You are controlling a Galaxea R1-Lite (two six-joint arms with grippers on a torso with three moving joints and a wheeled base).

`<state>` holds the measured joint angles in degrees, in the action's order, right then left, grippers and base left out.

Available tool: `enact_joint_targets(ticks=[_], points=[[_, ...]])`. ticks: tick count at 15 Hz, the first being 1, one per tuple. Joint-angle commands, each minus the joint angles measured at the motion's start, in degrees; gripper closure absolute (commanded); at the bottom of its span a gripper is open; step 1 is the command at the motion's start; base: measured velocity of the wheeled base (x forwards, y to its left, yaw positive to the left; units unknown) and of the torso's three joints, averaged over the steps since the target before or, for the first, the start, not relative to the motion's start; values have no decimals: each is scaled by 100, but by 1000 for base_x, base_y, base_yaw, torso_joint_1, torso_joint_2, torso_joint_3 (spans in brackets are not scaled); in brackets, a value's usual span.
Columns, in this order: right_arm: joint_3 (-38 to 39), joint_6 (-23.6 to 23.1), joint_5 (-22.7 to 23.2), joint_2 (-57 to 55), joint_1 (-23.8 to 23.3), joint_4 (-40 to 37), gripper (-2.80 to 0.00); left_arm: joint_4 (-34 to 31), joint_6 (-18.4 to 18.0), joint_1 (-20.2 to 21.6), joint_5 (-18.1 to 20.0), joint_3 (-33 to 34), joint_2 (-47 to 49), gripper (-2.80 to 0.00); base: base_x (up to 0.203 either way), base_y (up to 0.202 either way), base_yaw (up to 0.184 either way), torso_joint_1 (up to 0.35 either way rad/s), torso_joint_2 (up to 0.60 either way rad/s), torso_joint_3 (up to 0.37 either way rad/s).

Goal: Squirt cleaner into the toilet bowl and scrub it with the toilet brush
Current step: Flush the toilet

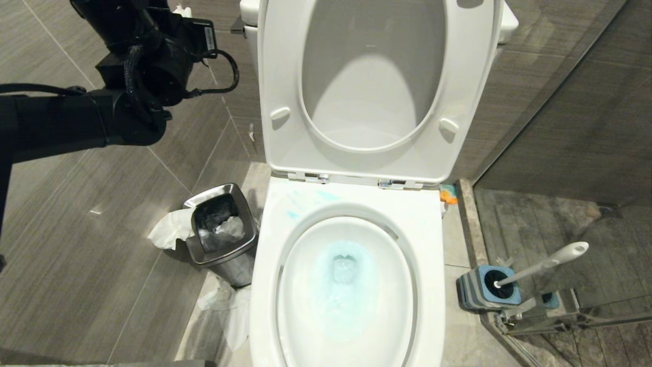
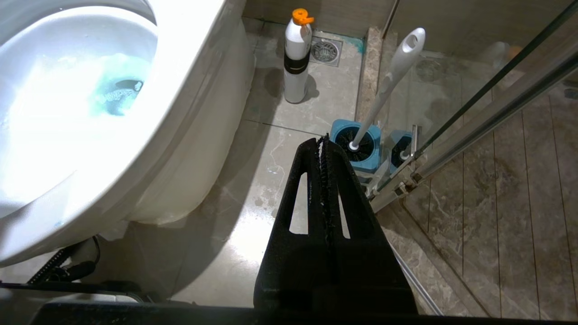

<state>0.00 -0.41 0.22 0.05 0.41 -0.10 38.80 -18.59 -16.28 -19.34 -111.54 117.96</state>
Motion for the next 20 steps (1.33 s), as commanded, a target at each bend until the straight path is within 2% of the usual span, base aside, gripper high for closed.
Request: enact_joint_targets(ticks=[1, 6, 16, 20], points=[[0, -3, 4, -5, 2, 1, 0, 202, 66, -16, 0, 1, -63, 0, 0, 0, 0, 0, 0, 0], [0, -3, 4, -5, 2, 1, 0, 520, 291, -50, 255, 1, -12, 0, 0, 0, 0, 0, 0, 0], [-6, -3, 4, -5, 2, 1, 0, 629, 532, -403, 396, 1, 350, 0, 0, 0, 0, 0, 0, 0], [-8, -3, 4, -5, 2, 1, 0, 700, 540, -394, 405, 1, 297, 0, 0, 0, 0, 0, 0, 0]])
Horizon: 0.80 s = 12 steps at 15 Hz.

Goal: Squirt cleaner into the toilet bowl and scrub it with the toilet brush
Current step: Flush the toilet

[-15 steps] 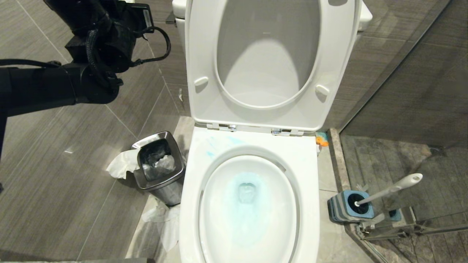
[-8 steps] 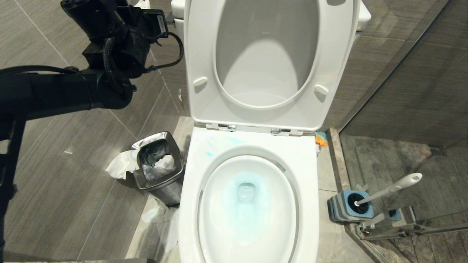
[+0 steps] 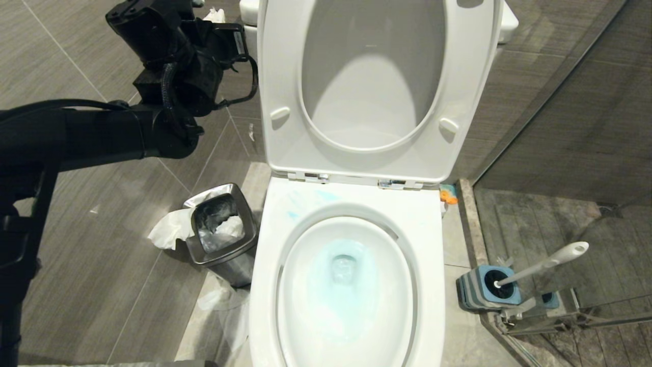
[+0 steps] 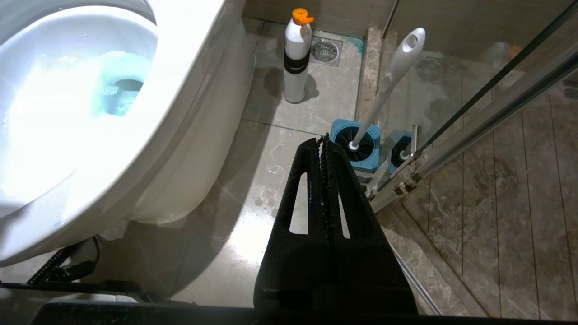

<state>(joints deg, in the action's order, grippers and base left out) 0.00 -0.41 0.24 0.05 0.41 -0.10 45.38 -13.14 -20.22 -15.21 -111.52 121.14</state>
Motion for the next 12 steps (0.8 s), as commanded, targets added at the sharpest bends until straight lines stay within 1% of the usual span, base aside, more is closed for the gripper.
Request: enact_joint_targets(ticks=[1, 3, 5, 12], points=[[0, -2, 2, -5, 2, 1, 0, 57, -4, 19, -17, -1, -32, 0, 0, 0, 0, 0, 0, 0], [-8, -2, 2, -5, 2, 1, 0, 50, 9, 27, -8, 7, -6, 0, 0, 0, 0, 0, 0, 0], [0, -2, 2, -5, 2, 1, 0, 50, 122, 10, -8, 7, 15, 0, 0, 0, 0, 0, 0, 0], [0, -2, 2, -5, 2, 1, 0, 58, 184, -71, 36, 24, 59, 0, 0, 0, 0, 0, 0, 0]])
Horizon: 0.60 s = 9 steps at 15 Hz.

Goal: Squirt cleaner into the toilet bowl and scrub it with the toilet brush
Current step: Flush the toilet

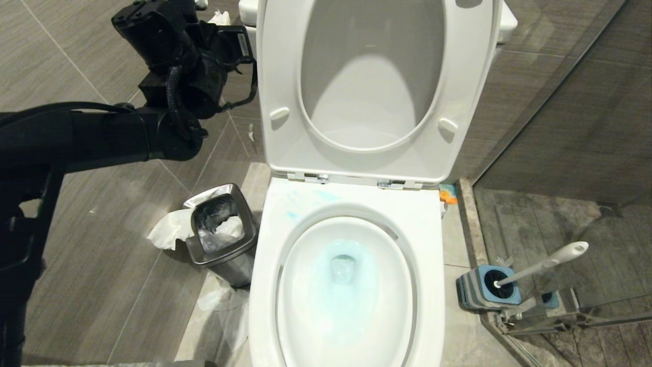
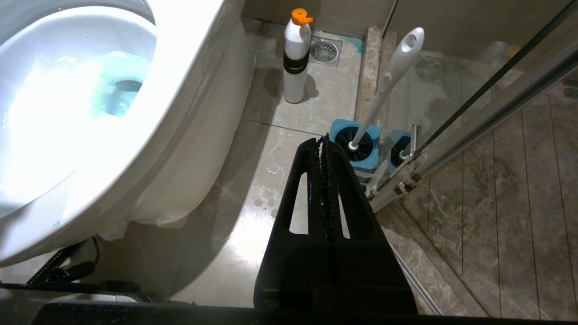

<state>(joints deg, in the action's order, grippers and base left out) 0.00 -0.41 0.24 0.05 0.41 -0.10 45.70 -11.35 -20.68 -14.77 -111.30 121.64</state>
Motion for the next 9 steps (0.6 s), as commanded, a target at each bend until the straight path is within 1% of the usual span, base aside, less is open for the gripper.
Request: enact_joint_targets(ticks=[1, 9], points=[[0, -2, 2, -5, 2, 1, 0, 26, 91, -46, 0, 3, 0, 0, 0, 0, 0, 0, 0, 0], [0, -2, 2, -5, 2, 1, 0, 18, 150, -156, 71, 19, 72, 0, 0, 0, 0, 0, 0, 0]])
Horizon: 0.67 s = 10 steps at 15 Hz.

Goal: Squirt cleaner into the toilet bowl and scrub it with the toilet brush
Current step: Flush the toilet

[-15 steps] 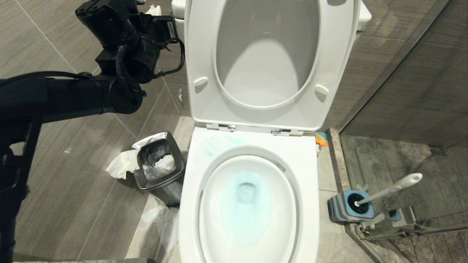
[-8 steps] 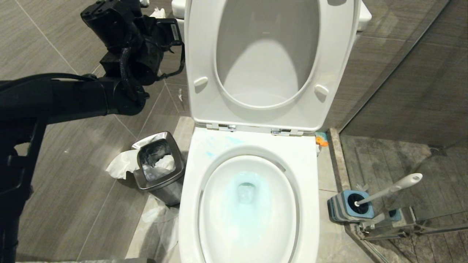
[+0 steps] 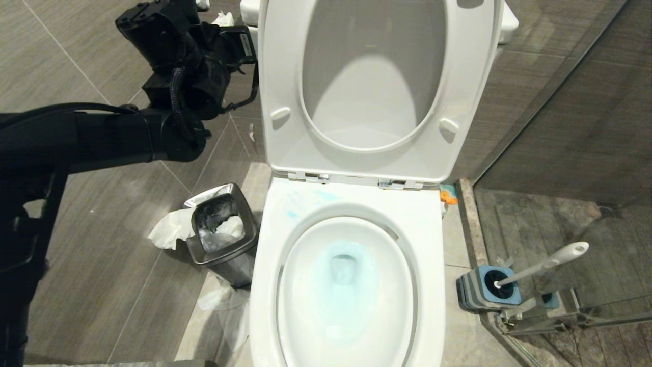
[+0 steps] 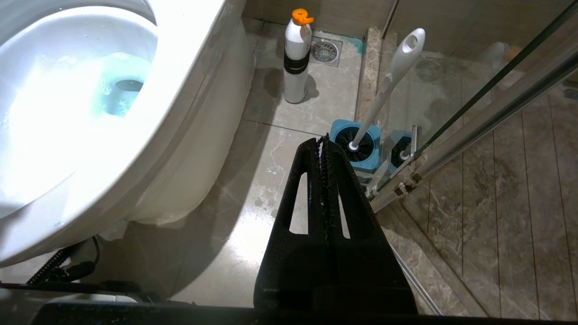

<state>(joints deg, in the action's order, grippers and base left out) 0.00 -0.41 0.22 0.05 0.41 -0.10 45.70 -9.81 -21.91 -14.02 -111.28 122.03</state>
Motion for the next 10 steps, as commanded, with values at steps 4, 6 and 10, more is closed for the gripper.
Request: enact_joint_targets(ticks=[4, 6, 10], points=[[0, -2, 4, -5, 2, 1, 0, 18, 64, -42, -4, 39, 194, 0, 0, 0, 0, 0, 0, 0], [0, -2, 4, -5, 2, 1, 0, 18, 67, -68, 0, 36, 298, 0, 0, 0, 0, 0, 0, 0], [0, -2, 4, -5, 2, 1, 0, 17, 169, -74, 96, 18, 471, 0, 0, 0, 0, 0, 0, 0]])
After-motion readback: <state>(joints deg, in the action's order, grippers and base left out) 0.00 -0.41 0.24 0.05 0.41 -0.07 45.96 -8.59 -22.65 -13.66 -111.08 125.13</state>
